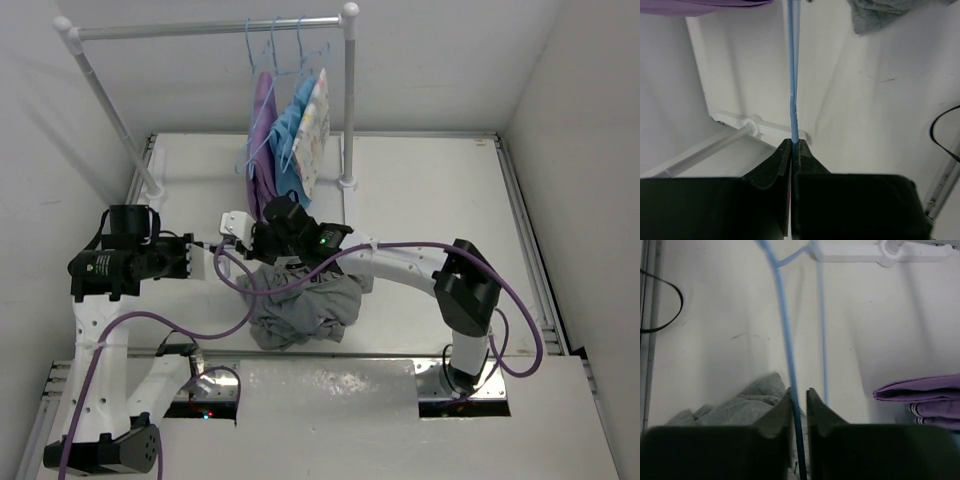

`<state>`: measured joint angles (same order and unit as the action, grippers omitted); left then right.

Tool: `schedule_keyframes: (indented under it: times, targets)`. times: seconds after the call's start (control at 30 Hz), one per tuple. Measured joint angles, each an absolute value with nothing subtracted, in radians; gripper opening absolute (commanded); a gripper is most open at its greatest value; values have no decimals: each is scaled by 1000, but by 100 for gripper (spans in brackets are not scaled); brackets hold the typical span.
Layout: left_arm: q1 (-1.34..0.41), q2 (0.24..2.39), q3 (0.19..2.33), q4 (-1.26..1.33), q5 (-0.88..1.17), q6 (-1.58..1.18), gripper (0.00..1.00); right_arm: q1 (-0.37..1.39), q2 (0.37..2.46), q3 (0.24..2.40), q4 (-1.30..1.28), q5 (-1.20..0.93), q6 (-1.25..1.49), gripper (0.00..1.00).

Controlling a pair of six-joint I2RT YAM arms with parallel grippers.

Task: Place the t-shirt on the hanger
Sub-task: Pick up the hanger from the clothesline.

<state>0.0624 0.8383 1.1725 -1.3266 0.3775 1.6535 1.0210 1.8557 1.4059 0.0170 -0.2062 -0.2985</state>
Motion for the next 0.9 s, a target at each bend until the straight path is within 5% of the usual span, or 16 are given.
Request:
schedule_keyframes:
  times: [0.2,0.33,0.47,0.53,0.63,0.9]
  targets:
    - [62,838,1176,-1309,391,1664,4,1029,1858,1394,9,-245,-270,0]
    - [62,838,1176,-1315,438,1658,39,1026,1857,1364,21,-285,-232,0]
    - [62,838,1193,-1325,511,1629,58,1023,1837,1272,47,-342,-171,0]
    - [62,838,1208,-1326,541,1610,82,1023,1805,1205,64,-363,-138,0]
    - [62,839,1225,-1326,569,1568,98,1019,1743,1111,94,-393,-90,0]
    - [62,873,1354,-1215,600,1248,100,919,1534,868,239,-440,70,0]
